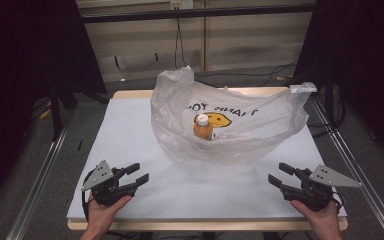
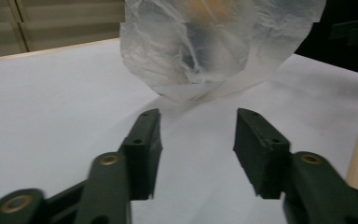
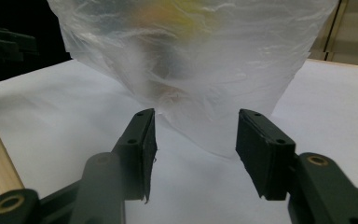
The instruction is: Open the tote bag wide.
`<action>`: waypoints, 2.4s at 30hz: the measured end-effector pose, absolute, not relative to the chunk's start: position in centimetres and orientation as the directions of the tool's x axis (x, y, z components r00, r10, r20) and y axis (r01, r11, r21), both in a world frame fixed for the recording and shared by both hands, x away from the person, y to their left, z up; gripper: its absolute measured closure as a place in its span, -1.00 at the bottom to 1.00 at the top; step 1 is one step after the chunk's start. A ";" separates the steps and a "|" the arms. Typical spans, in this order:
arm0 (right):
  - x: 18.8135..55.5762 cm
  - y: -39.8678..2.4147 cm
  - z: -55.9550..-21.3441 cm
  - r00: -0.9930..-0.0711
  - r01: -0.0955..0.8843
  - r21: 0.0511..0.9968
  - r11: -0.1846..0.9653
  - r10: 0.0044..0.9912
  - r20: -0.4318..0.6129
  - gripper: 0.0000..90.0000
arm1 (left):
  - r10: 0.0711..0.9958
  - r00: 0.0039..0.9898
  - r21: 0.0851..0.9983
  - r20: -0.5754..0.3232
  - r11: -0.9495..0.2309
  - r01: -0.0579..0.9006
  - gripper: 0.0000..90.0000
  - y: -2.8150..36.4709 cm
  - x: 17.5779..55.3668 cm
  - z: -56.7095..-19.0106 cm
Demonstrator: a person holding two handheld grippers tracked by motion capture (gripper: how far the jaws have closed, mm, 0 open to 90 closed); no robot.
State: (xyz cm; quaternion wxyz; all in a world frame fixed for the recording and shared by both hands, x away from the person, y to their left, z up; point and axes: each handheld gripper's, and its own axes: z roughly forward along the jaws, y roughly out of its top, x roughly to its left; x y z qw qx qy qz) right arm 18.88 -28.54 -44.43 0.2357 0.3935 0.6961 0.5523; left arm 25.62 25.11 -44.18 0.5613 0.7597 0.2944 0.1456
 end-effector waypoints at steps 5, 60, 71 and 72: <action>18.8 -28.4 -44.0 -0.597 0.283 0.955 0.087 0.795 0.105 0.38 | 0.581 0.807 0.937 -0.108 -0.212 0.278 0.44 25.0 25.4 -43.5; 27.2 -21.8 -30.1 -0.775 0.144 0.987 0.074 0.628 0.066 1.00 | 0.366 0.931 0.990 -0.002 -0.133 0.055 1.00 15.3 29.8 -32.2; 29.7 -19.7 -27.5 -0.785 0.119 0.989 0.089 0.618 0.039 1.00 | 0.346 0.938 0.994 0.036 -0.107 0.002 1.00 13.7 31.0 -29.2; 29.9 -19.5 -27.2 -0.785 0.117 0.989 0.088 0.618 0.038 1.00 | 0.341 0.940 0.996 0.027 -0.086 0.003 1.00 13.5 31.1 -28.9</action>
